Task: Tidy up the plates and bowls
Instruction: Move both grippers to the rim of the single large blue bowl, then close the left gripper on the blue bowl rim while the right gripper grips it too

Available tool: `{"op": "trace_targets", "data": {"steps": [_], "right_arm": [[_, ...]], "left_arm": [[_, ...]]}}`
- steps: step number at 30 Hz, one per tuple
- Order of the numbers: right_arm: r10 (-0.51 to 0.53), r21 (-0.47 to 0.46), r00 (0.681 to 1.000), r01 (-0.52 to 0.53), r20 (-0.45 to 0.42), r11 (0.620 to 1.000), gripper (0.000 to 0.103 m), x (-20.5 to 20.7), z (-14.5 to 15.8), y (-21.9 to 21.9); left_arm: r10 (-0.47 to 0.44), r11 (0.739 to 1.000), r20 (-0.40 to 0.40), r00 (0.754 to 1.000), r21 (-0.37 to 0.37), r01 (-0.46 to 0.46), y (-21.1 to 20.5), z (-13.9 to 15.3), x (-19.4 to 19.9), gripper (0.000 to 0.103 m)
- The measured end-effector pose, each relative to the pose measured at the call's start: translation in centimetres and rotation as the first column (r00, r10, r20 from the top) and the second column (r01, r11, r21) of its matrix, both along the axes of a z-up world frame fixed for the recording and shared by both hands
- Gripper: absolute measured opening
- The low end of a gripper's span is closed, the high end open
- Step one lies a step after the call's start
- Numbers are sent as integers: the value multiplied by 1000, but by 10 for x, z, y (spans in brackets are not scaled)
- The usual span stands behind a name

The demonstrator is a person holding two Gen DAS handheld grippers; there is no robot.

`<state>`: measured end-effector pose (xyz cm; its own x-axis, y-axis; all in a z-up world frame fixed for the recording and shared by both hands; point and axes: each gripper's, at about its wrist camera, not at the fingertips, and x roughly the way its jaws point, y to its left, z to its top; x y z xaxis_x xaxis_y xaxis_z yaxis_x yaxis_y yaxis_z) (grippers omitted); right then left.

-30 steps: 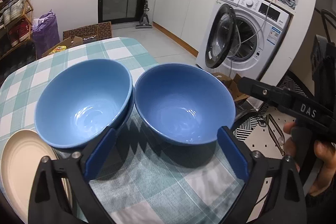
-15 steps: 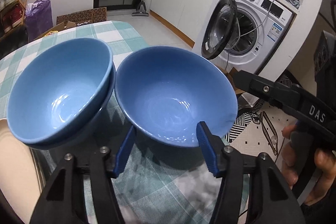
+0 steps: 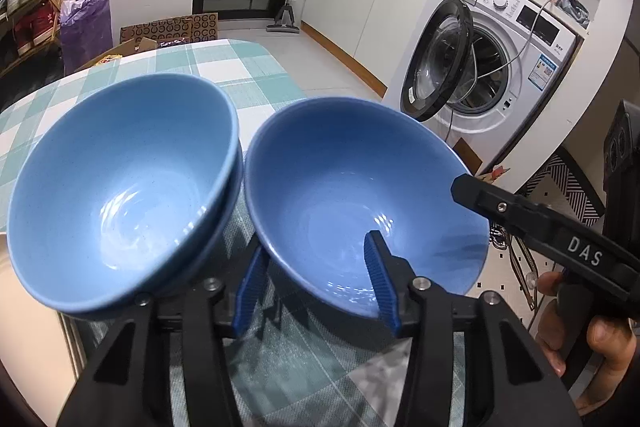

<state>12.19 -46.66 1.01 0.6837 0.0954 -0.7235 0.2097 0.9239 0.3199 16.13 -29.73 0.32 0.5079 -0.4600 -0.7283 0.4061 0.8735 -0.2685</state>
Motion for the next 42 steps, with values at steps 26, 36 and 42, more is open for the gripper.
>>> {"op": "trace_targets", "data": {"steps": [26,36,42], "right_arm": [[40,-38,999,-39,27,999,41,-3,-2,2],[35,-51,999,-34,21,998,32,-2,-4,1],[19,-56,999,-18,30,998,27,-6,-2,-3]], "left_arm": [[-66,997,32,997,32,65,-13,1,-2,44],[-65,997,32,997,43,64,-18,-1,1,43],[-71,997,33,997,45,69,-16,-1,1,39]]}}
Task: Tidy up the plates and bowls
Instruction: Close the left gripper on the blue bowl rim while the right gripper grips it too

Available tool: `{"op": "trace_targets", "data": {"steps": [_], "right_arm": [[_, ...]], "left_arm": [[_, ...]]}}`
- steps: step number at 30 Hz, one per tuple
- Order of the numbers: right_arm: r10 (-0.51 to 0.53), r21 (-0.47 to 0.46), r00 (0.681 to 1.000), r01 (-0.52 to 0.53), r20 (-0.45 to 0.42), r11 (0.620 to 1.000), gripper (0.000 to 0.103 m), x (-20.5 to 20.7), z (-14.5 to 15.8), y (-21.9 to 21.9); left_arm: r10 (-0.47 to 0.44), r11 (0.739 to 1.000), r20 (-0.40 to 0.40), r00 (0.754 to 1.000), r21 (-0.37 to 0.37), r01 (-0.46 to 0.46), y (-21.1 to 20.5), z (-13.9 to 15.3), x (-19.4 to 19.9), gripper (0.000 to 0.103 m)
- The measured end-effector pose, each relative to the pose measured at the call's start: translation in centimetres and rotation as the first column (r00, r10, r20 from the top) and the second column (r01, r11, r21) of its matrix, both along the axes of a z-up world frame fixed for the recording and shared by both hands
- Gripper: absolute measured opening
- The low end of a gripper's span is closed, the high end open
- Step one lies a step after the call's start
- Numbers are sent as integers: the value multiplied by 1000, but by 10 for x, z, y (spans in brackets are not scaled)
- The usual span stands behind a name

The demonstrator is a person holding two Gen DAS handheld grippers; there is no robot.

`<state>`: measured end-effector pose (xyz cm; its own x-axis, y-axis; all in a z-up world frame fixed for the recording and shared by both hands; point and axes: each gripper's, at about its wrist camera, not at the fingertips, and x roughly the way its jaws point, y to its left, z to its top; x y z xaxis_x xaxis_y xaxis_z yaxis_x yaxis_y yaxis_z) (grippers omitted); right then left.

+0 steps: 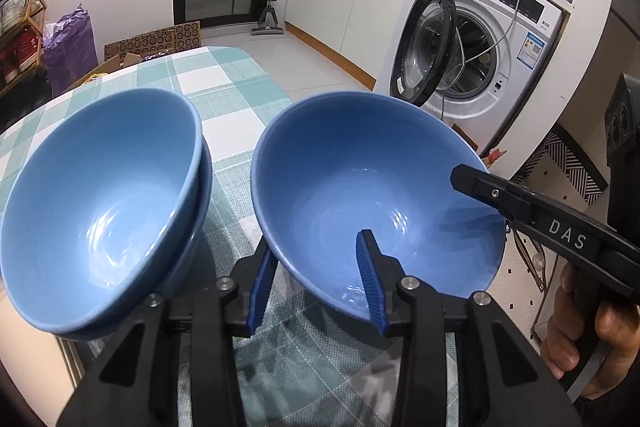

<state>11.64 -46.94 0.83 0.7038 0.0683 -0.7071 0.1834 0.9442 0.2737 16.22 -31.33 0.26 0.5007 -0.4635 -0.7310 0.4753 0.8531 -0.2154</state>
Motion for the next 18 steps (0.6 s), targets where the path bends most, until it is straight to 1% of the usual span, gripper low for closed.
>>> {"op": "trace_targets", "data": {"steps": [18], "right_arm": [[-9,-14,998,10,55,1000,27,-16,22,-2]], "left_arm": [[-16,1000,55,998,4,16,1,28,-12,39]]}}
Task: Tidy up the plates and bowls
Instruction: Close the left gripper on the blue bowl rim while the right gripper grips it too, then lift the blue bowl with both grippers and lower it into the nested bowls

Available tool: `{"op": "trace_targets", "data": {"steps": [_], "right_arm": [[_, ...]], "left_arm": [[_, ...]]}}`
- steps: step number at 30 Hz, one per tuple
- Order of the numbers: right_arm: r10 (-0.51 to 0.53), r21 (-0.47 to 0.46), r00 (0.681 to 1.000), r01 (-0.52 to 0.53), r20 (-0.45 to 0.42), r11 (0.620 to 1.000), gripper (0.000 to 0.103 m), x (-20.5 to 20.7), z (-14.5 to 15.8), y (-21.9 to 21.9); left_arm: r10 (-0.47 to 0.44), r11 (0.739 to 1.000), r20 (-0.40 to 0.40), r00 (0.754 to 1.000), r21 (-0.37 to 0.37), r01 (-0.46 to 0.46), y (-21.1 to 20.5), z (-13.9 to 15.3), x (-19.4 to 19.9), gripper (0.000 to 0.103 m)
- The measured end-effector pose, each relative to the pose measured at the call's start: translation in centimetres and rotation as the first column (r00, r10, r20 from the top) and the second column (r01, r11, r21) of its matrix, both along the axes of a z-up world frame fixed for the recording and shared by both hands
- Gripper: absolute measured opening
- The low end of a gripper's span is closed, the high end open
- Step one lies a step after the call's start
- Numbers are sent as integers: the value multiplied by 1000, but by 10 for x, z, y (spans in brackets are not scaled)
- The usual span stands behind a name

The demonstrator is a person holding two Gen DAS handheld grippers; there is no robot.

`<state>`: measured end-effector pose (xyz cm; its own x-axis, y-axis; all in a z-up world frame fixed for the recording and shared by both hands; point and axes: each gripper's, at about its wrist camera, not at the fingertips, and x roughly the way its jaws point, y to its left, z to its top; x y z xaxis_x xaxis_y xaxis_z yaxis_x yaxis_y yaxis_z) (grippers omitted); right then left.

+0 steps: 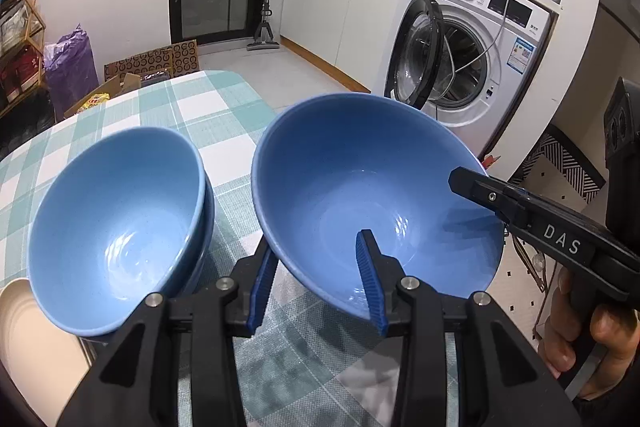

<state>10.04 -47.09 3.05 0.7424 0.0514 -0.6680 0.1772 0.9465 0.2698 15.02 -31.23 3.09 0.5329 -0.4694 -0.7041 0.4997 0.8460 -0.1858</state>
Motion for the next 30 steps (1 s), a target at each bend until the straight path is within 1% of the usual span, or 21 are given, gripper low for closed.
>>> {"op": "trace_targets", "data": {"steps": [10,16,23,30], "right_arm": [[-18,-2,1000,18,15,1000,27,-7,10,0],[-25,-25,999,26,28,999,27,-13,20,5],[-6,-67,999,9,42,998,27,-15,31,19],[22,-75,999,-19,45,997,27,-12,35,27]], "left_arm": [[-11,1000,27,1000,-14,11,2,16,-2,39],[-14,1000,37,999,-27,15,6,23,-5,39],[10,999,52,999,-40,-8,17,32,-2,39],[22,998,73,997,-62,-18,30,43,-1,39]]}}
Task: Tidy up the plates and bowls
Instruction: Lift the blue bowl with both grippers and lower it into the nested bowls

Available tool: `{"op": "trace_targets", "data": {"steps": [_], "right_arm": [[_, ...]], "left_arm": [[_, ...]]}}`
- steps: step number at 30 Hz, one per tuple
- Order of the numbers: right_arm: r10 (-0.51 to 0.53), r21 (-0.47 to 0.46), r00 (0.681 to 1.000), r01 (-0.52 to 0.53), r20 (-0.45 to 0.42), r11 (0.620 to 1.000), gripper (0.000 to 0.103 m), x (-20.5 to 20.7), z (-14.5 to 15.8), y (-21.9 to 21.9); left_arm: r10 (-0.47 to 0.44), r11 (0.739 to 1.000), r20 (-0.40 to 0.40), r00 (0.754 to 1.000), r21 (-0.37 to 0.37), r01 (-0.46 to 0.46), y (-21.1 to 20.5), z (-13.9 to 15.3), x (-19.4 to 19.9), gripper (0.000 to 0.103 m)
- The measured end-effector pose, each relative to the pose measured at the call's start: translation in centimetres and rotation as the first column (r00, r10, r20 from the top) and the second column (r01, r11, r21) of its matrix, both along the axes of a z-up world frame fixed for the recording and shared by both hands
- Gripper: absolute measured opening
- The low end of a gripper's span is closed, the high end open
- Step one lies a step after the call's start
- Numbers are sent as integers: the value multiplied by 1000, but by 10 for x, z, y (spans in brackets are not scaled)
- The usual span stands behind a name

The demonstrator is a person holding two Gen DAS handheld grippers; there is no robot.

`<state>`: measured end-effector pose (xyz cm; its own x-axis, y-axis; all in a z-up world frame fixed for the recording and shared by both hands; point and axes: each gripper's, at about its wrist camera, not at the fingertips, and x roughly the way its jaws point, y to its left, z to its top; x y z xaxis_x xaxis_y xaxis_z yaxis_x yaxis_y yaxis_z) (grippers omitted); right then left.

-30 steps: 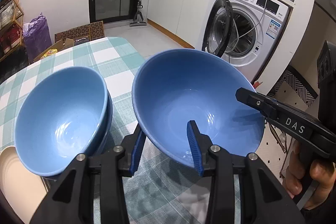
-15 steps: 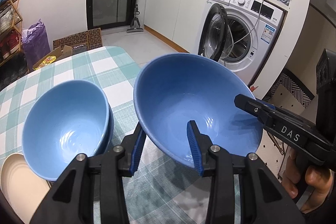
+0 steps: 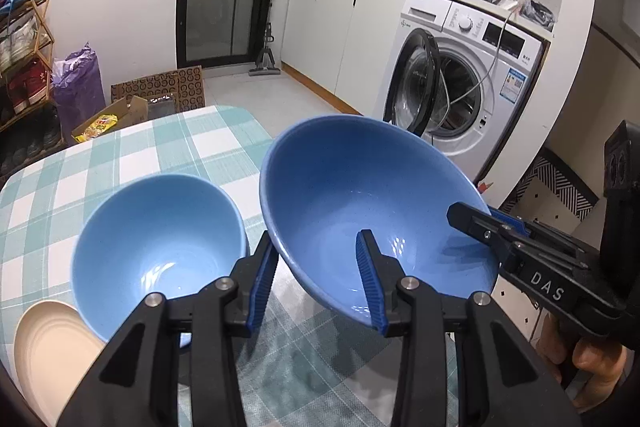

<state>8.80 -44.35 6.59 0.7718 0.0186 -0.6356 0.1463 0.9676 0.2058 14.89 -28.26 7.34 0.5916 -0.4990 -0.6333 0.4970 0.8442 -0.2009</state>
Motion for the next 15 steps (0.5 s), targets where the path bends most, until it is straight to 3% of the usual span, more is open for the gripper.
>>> {"op": "trace_targets", "data": {"steps": [15], "right_arm": [[38,-49,999,-37,15,998,27,9,20,31]], "left_arm": [[51,998,16,999,-39,-50,33,10,4,39]]}}
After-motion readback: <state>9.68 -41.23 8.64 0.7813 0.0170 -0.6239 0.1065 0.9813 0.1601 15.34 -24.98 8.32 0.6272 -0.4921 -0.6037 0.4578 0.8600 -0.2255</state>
